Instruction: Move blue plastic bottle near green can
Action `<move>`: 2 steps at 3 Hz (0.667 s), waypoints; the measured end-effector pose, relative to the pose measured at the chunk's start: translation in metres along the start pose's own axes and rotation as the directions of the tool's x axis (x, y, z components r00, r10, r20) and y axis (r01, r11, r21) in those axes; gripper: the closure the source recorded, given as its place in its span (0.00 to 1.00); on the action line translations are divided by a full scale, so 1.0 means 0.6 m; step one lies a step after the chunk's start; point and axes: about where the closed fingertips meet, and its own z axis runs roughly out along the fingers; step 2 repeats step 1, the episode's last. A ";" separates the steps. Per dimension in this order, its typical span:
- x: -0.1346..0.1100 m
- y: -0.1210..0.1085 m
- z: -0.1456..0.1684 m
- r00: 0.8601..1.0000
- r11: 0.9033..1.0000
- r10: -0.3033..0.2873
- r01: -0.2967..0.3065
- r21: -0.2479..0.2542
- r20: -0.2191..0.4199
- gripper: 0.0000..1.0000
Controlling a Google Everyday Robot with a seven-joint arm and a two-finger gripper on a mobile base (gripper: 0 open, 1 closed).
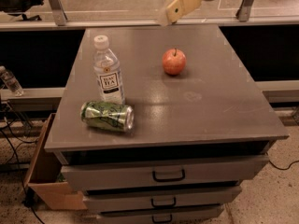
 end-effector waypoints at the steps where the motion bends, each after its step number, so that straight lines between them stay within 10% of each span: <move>1: -0.001 0.000 0.001 1.000 1.000 0.000 0.000 -0.001 0.001 0.00; 2: -0.001 0.000 0.001 1.000 1.000 0.000 0.000 -0.001 0.001 0.00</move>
Offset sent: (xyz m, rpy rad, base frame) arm 0.0000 0.0000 0.0000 0.0000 0.0000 0.0000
